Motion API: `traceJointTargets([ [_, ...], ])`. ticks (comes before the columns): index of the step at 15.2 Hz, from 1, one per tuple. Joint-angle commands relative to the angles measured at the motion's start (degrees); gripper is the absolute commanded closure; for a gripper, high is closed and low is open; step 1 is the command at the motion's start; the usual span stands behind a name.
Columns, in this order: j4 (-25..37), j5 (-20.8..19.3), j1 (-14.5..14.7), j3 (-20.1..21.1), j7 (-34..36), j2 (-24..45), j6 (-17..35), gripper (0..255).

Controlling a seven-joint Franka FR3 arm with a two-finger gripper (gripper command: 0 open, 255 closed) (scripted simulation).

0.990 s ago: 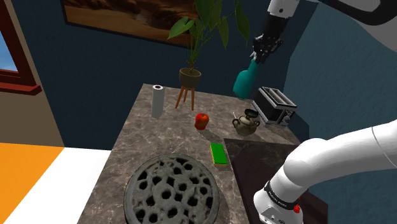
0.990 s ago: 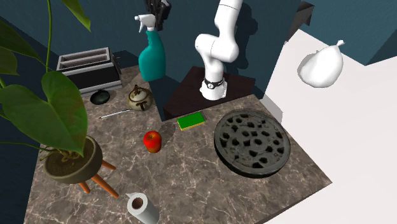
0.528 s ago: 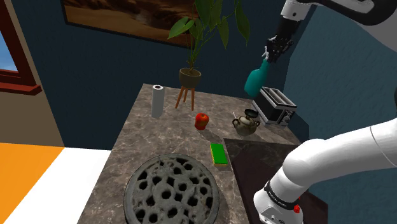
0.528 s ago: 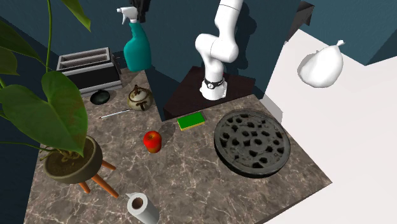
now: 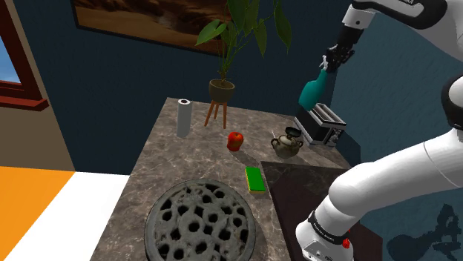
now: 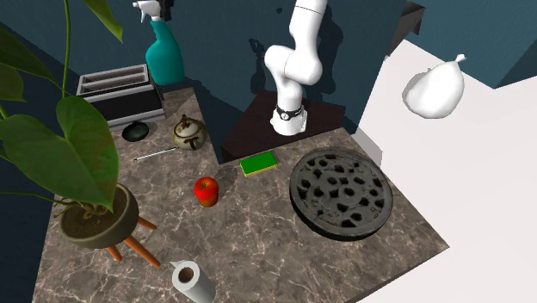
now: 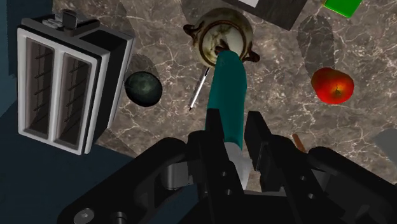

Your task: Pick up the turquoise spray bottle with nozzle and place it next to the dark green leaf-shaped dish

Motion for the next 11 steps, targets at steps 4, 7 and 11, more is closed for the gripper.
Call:
traceJointTargets([
  [4, 4.8, 0.0, -1.1, -6.5, -7.9, 4.7, 1.1, 255],
  [7, 8.9, 1.3, -1.9, -10.8, -13.1, 8.9, 1.7, 255],
  [11, 15.7, 4.9, -3.3, -17.2, -20.7, 16.0, 2.1, 255],
])
